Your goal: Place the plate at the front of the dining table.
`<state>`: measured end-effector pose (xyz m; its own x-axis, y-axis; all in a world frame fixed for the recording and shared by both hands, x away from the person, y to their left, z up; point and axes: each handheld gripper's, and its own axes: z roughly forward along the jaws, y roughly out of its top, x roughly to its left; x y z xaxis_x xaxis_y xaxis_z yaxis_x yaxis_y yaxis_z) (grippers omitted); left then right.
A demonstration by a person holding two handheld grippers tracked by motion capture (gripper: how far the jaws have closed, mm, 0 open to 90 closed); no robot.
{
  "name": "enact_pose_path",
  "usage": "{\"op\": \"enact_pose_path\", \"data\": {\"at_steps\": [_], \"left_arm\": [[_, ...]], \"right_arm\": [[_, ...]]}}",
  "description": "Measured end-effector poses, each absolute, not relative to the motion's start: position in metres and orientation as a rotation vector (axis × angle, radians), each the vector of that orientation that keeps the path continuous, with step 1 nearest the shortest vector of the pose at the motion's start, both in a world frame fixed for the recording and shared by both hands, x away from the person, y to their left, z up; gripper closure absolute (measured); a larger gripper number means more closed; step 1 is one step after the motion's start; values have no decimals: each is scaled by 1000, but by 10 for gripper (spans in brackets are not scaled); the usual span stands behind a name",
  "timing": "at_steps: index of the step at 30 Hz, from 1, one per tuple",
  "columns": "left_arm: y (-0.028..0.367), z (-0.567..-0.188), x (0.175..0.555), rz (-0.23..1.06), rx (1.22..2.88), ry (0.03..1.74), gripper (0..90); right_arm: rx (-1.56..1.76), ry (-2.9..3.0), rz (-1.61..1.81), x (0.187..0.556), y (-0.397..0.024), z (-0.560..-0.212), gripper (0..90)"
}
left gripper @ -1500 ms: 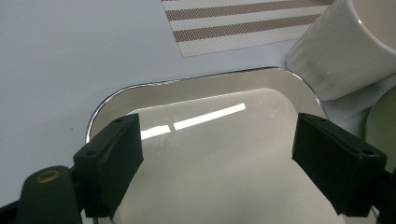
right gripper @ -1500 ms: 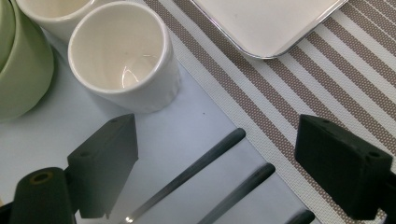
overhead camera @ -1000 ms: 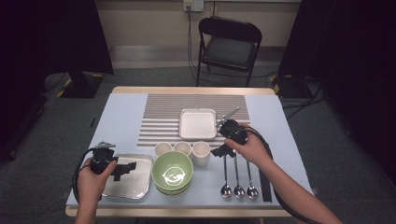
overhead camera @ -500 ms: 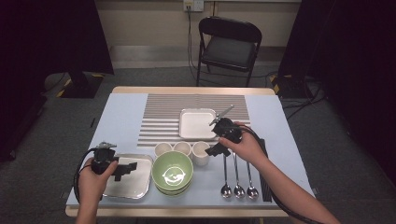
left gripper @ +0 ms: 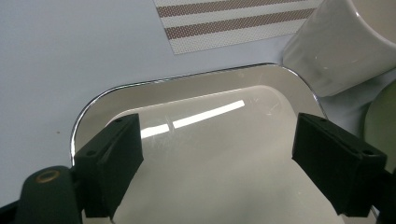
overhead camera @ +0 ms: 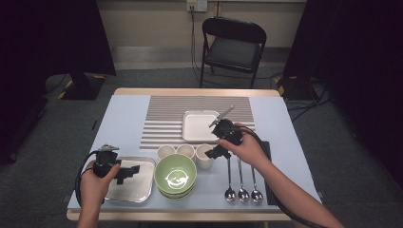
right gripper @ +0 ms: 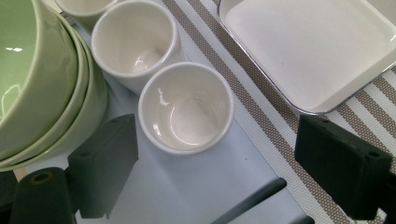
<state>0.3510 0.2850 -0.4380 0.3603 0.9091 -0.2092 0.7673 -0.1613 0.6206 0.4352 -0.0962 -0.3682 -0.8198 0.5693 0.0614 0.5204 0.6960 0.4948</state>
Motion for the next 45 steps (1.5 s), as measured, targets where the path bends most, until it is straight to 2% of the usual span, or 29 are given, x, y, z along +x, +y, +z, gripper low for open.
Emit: {"op": "enact_pose_path", "data": {"at_steps": [17,45], "left_arm": [[287,-436,350,274,1957,1447,158],[286,-434,349,278,1969,1438,157]], "right_arm": [[824,2827,782,433,-70,-358,130],[822,2852,863,428,-49,-357,131]]}}
